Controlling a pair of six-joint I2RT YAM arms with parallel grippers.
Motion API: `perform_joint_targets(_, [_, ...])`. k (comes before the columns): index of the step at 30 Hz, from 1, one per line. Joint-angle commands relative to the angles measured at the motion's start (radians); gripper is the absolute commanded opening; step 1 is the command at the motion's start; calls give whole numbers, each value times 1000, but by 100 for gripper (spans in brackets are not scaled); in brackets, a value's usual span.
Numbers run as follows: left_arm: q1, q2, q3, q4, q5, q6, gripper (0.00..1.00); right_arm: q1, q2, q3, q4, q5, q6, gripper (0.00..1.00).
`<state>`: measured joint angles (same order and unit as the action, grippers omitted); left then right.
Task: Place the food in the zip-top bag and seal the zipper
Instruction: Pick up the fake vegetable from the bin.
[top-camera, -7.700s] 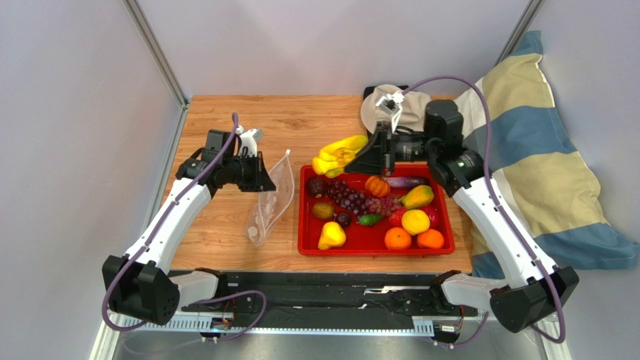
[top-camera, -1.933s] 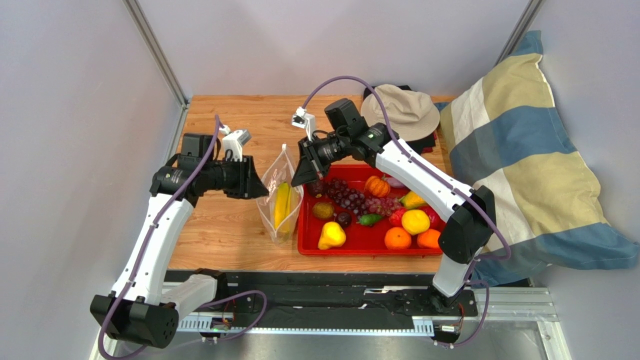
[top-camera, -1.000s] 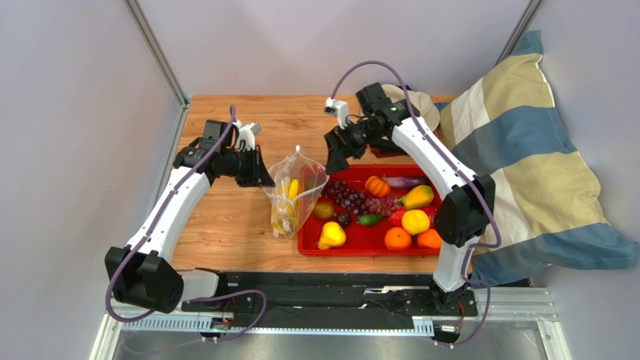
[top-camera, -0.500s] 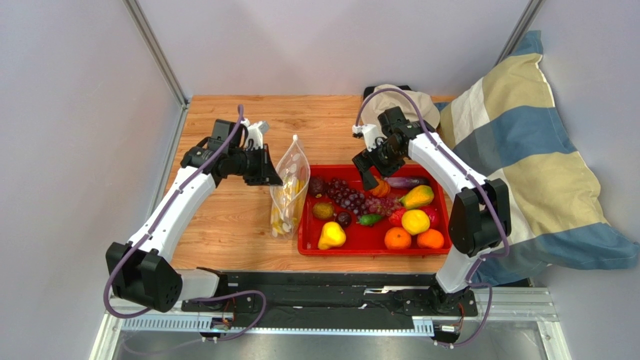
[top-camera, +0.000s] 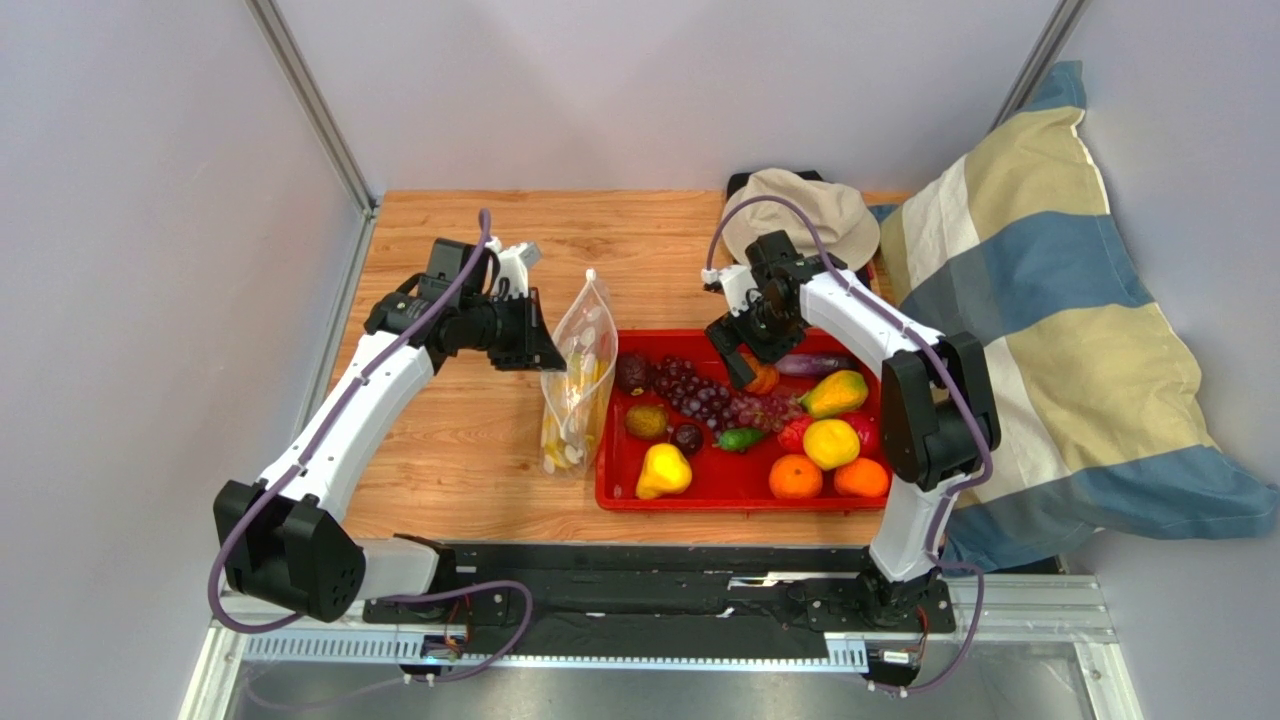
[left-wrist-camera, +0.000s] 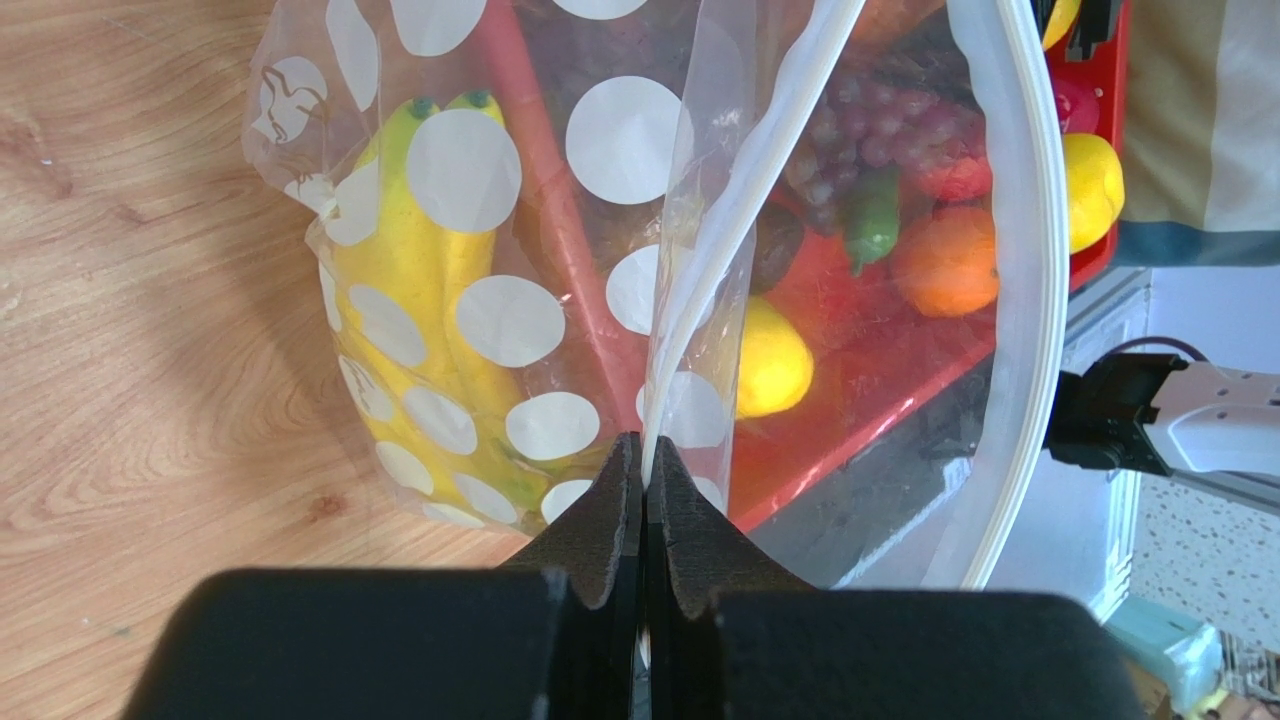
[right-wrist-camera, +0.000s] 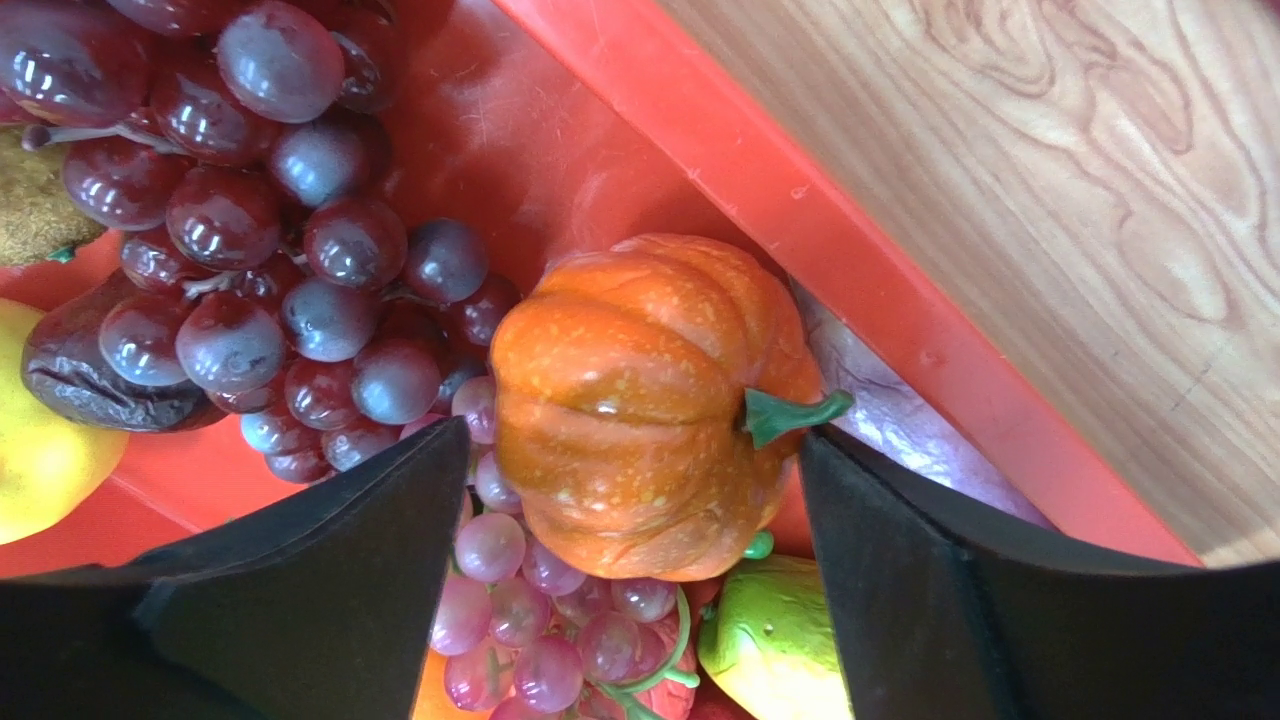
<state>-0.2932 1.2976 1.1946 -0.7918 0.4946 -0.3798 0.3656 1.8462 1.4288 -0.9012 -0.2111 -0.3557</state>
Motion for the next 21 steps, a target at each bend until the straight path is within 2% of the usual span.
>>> perform_joint_targets(1, [-6, -20, 8, 23, 1, 10, 0, 6, 7, 10, 25, -1, 3, 79])
perform_joint_targets(2, [-6, -21, 7, 23, 1, 12, 0, 6, 7, 13, 16, -1, 3, 75])
perform_joint_targets(3, [-6, -24, 8, 23, 1, 13, 0, 6, 1, 25, 10, -2, 4, 64])
perform_joint_targets(5, [-6, -29, 7, 23, 2, 15, 0, 4, -13, 48, -14, -7, 17, 58])
perform_joint_targets(6, [-6, -29, 7, 22, 1, 15, 0, 3, -37, 73, -22, -11, 23, 49])
perform_joint_targets(10, [-6, -38, 2, 23, 1, 12, 0, 1, -126, 158, -53, -129, 69, 32])
perform_joint_targets(12, [-6, -43, -3, 25, 1, 10, 0, 3, -160, 199, -58, -215, 115, 29])
perform_joint_targets(13, [-6, -47, -4, 28, -1, 10, 0, 4, -191, 234, -53, -314, 132, 28])
perform_joint_targets(16, [-6, -53, -10, 28, -2, 13, 0, 13, -241, 269, 57, -504, 271, 29])
perform_joint_targets(17, [-6, -54, -12, 26, -4, 13, 0, 21, -280, 263, 179, -528, 320, 29])
perform_joint_targets(18, [-6, -57, -10, 28, -4, 13, 0, 45, -294, 257, 239, -542, 421, 29])
perform_joint_targets(21, [-6, -61, -10, 29, -5, 9, 0, 122, -311, 275, 384, -556, 518, 29])
